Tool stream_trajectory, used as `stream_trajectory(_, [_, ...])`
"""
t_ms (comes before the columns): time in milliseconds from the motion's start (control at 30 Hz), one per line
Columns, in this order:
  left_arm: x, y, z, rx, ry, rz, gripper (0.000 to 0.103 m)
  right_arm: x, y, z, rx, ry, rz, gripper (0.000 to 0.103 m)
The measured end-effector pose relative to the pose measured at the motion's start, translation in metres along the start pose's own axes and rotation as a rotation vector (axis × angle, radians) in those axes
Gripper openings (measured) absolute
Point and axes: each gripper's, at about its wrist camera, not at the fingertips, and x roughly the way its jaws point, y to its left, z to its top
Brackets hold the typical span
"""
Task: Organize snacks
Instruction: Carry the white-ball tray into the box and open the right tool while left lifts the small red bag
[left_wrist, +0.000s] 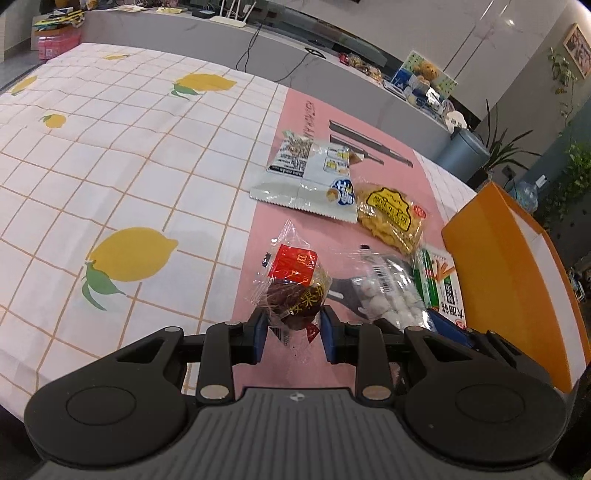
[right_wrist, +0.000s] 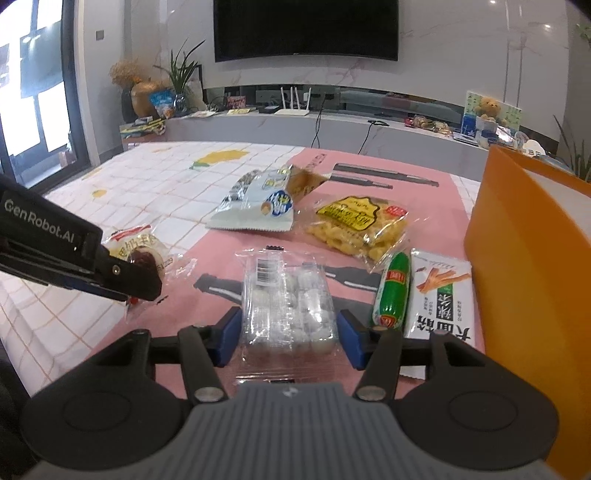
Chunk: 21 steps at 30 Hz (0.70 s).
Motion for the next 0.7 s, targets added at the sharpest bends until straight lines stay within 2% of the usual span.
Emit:
stream_trajectory(333, [-0.016, 0.003, 0.005, -0.007, -0.049, -0.025, 0.033, -0.018, -0.006, 0.01, 0.048, -0.06, 0.005, 0.054])
stream_trajectory(533, [-0.035, 0.002, 0.008, -0.011, -0.098, -0.07, 0.033, -0.039, -0.017, 0.02, 0.122, -0.114, 0.027, 0.054])
stream_trajectory(700, [-0.047, -0.004, 0.011, -0.017, -0.102, -0.125, 0.033, -0.066, -0.03, 0.032, 0.196, -0.178, 0.051, 0.054])
